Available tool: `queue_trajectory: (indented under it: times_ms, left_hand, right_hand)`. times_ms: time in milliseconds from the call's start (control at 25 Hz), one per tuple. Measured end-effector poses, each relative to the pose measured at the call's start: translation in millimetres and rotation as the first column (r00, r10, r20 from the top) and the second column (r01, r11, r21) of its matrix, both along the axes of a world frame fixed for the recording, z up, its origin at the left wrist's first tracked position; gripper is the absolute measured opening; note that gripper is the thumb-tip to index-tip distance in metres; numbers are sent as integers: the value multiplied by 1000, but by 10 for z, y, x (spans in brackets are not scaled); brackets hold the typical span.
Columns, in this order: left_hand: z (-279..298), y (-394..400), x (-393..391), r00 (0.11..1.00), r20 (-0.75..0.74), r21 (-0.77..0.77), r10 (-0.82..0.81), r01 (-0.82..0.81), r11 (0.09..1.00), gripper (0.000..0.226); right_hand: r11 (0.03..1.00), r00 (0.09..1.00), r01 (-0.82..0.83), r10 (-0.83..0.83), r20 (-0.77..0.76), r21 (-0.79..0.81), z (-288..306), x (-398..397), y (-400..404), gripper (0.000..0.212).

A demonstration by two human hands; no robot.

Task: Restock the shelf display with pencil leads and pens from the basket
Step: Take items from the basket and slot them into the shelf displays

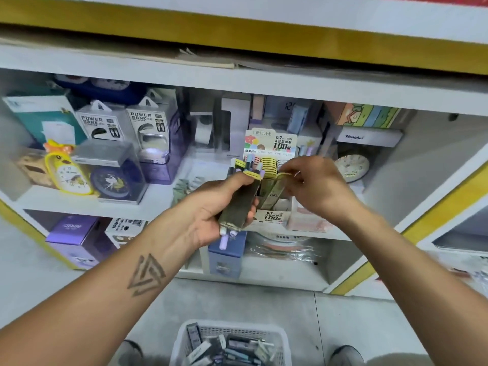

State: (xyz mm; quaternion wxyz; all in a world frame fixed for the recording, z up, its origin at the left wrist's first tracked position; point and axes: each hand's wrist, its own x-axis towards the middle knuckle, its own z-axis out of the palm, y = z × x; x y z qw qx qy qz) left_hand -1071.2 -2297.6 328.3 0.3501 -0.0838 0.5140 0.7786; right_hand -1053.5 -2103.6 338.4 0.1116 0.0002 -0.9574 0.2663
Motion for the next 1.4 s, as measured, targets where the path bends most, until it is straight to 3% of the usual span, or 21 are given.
queue_trajectory:
  times_ms: [160, 280, 440, 480, 520, 600, 640, 800, 920, 1160, 1400]
  left_hand:
    - [-18, -24, -13, 1000, 17, 27, 10, -11, 1000, 20]
    - [-47, -41, -18, 999, -21, 12, 43, -43, 999, 29]
    - [-83, -49, -27, 992, -89, -16, 86, -88, 996, 32]
    - [-89, -42, -30, 990, -103, -24, 99, -102, 995, 27]
    - [-85, -33, -29, 987, -117, -31, 110, -114, 993, 23]
    - [-75, -11, -17, 982, -149, -38, 119, -126, 991, 21]
    - [-71, 3, -7, 979, -165, -38, 115, -123, 992, 23]
    - [-62, 48, -1, 980, -127, 1, 151, -152, 988, 20]
    - [-86, 10, -44, 980, -55, 6, 189, -189, 982, 14]
    - [-104, -81, -110, 974, -63, -99, 216, -221, 970, 23]
    - [-115, -103, -152, 975, -89, -94, 202, -210, 973, 24]
  right_hand:
    - [993, 996, -88, 87, -24, -78, -87, -51, -41, 21]
    - [989, 993, -119, 120, -2, -92, -156, -77, -85, 12]
    - [985, 987, -92, 111, -120, 148, -139, -64, -93, 22]
    - [993, 987, -66, 79, -143, 98, -109, -65, -92, 23]
    - [996, 994, -34, 25, -103, -88, -67, -69, -108, 23]
    - [827, 994, 26, 37, 100, -562, -2, -53, -167, 13]
    - [735, 983, 35, 98, 157, -677, 28, -36, -207, 9]
    - [614, 980, -6, 159, 117, -789, 45, 7, -248, 16]
    - [636, 990, 6, 106, 96, -771, 83, 4, -143, 17]
    - [691, 994, 31, 52, 93, -722, 151, -5, 88, 7]
    - [914, 988, 117, -66, 142, -387, 80, -59, 134, 16]
